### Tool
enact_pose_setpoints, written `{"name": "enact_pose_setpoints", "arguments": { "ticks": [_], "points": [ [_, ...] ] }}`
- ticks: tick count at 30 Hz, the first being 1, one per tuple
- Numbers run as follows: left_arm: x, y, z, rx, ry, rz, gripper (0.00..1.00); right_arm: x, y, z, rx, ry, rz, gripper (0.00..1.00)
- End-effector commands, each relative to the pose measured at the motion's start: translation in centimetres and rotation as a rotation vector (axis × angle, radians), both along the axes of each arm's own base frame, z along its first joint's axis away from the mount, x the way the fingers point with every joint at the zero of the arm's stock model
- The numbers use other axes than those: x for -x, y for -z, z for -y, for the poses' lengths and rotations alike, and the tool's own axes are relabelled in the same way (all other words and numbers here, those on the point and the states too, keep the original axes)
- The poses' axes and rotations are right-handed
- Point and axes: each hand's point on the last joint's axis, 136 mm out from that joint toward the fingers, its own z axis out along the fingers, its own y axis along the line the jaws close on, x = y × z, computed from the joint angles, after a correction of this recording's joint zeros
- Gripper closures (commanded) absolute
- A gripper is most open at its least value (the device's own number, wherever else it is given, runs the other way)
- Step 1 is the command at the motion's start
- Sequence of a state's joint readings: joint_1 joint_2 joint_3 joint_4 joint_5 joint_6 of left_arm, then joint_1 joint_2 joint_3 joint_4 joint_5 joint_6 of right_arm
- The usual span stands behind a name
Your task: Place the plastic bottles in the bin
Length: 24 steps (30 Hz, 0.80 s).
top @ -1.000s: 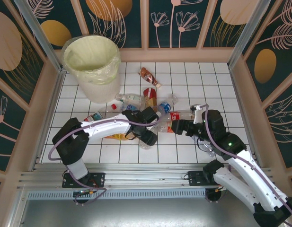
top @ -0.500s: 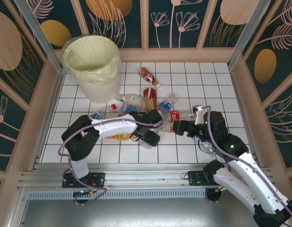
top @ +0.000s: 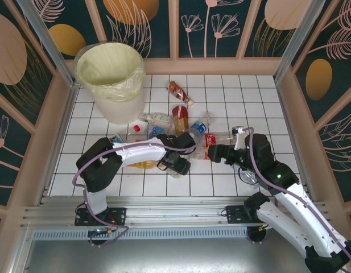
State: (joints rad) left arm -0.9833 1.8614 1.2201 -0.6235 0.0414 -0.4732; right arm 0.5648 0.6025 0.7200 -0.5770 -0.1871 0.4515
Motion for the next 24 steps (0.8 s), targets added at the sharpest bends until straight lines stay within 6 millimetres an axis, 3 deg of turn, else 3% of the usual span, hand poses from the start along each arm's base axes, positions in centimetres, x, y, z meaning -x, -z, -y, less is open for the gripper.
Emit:
{"name": "enact_pose_setpoints", "arguments": {
  "ticks": [1, 5, 15, 20, 24],
  "points": [
    [-0.5, -1.6, 0.2, 0.019, -0.007, 0.040, 0.39, -0.1, -0.6, -0.1, -0.017, 0.000, 0.029, 0.06],
    [-0.8, -4.1, -0.1, 0.063, -0.009, 0.098, 0.41, 0.1, -2.1, -0.9, -0.066, -0.049, 0.087, 0.07],
    [-0.7, -11.8, 1.8, 0.292, 0.068, 0.199, 0.44, 1.6, -9.7, -3.2, -0.238, -0.227, 0.382, 0.07],
    [-3.0, -15.9, 2.2, 0.381, 0.045, 0.267, 0.44, 2.9, -14.1, -3.7, -0.280, -0.312, 0.507, 0.07],
    [-5.4, -19.2, 2.2, 0.463, 0.012, 0.318, 0.45, 3.3, -16.1, -4.1, -0.259, -0.359, 0.561, 0.07]
  ]
}}
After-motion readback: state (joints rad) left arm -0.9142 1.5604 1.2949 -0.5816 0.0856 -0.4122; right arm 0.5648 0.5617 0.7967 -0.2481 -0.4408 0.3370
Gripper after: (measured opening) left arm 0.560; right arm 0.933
